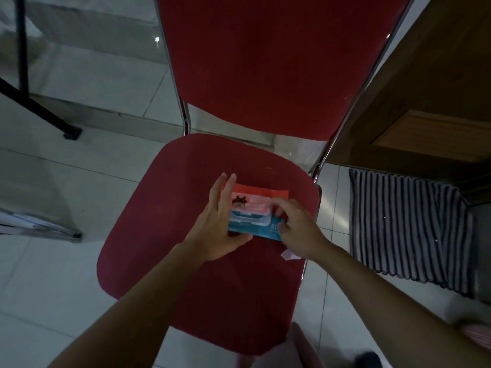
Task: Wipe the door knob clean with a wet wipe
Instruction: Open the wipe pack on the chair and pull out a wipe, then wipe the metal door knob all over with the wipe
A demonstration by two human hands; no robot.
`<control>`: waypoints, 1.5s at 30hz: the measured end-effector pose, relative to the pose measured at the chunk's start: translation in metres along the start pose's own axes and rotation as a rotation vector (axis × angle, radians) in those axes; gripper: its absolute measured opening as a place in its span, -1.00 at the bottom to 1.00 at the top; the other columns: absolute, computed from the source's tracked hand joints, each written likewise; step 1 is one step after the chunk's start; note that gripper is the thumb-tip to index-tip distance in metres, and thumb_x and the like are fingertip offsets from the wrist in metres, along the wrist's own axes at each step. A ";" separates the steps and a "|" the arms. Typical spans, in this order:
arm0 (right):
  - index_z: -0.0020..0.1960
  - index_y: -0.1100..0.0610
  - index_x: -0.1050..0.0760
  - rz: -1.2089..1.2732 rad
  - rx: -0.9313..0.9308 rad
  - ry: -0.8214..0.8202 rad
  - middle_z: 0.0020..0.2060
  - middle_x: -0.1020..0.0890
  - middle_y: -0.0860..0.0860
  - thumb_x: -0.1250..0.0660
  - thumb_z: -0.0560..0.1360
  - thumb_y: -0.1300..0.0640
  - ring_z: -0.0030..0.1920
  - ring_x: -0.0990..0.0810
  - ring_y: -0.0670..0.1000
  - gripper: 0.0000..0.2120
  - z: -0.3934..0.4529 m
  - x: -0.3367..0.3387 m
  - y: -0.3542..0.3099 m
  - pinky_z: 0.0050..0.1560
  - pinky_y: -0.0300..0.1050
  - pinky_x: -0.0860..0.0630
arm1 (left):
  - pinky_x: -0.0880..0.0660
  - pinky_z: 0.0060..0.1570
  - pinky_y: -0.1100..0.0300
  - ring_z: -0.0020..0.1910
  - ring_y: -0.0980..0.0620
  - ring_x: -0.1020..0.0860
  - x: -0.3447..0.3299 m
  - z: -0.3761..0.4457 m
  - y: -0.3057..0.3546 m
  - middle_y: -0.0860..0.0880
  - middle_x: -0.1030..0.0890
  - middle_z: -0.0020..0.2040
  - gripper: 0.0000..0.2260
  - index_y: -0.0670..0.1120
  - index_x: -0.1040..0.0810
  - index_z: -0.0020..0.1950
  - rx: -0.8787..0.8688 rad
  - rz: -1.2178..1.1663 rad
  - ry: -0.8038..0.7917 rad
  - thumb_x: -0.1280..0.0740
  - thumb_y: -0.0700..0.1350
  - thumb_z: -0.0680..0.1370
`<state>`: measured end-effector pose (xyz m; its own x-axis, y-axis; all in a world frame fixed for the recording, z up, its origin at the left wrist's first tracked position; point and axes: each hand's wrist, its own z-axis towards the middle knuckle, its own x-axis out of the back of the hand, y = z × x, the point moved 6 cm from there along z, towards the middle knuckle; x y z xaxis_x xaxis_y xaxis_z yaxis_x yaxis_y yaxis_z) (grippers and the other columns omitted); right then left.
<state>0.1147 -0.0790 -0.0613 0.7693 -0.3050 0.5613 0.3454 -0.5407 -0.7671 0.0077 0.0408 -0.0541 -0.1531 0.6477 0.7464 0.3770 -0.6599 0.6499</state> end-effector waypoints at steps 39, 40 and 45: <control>0.02 -0.02 -0.52 0.794 0.014 0.441 0.04 -0.61 0.03 -0.37 0.35 0.44 0.05 -0.61 0.03 -0.58 -0.194 0.384 -0.074 0.08 0.03 -0.58 | -0.35 -0.31 0.23 -0.34 0.10 -0.44 0.082 0.059 0.410 -0.06 -0.53 -0.31 -0.81 -0.09 -0.56 -0.26 -0.127 -0.527 -0.023 -0.26 -0.14 0.54; 0.02 -0.03 -0.52 0.741 0.042 0.471 0.02 -0.62 -0.01 -0.38 0.35 0.43 0.02 -0.61 -0.04 -0.58 -0.204 0.401 -0.079 0.00 -0.08 -0.60 | -0.35 -0.32 0.22 -0.34 0.08 -0.44 0.086 0.061 0.426 -0.08 -0.53 -0.30 -0.82 -0.11 -0.57 -0.23 -0.126 -0.543 -0.016 -0.25 -0.13 0.54; -0.16 0.02 -0.57 0.462 0.240 0.639 -0.18 -0.65 -0.01 -0.41 0.34 0.40 -0.29 -0.62 -0.18 -0.72 -0.276 0.506 -0.112 -0.37 -0.36 -0.51 | -0.51 -0.09 0.12 -0.14 -0.01 -0.63 0.103 0.061 0.554 -0.10 -0.68 -0.12 -0.90 -0.04 -0.60 -0.05 -0.265 -0.578 -0.138 -0.37 -0.13 0.46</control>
<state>0.3166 -0.3893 0.3942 0.4325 -0.8823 0.1855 0.2299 -0.0910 -0.9689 0.2568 -0.2348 0.3738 -0.1385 0.9579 0.2516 0.0283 -0.2501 0.9678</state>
